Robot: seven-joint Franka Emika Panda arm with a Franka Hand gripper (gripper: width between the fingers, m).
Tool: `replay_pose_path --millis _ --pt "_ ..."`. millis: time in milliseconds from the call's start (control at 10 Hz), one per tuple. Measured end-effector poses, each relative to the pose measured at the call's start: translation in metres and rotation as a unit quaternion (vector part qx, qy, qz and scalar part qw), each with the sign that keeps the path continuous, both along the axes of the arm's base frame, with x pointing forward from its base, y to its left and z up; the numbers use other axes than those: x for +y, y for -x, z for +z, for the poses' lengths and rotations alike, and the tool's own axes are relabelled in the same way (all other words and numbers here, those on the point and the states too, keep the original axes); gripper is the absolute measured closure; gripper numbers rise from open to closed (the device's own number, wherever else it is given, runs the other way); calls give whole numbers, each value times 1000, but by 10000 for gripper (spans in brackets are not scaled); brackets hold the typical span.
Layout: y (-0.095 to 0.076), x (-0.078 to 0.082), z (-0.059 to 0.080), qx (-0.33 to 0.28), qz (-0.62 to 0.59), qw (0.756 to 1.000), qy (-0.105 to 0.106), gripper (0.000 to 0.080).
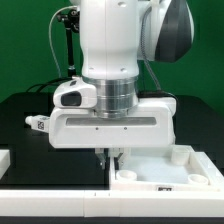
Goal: Assemble one leg
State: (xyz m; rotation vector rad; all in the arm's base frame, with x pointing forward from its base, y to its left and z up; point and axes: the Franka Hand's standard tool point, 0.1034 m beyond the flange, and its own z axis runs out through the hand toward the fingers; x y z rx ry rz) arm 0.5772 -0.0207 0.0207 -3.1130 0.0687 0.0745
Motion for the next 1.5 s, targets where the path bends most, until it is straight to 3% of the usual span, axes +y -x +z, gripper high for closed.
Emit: replay_pose_path --millis 1500 --pt "-6 -1 -10 6 -7 1000 3 747"
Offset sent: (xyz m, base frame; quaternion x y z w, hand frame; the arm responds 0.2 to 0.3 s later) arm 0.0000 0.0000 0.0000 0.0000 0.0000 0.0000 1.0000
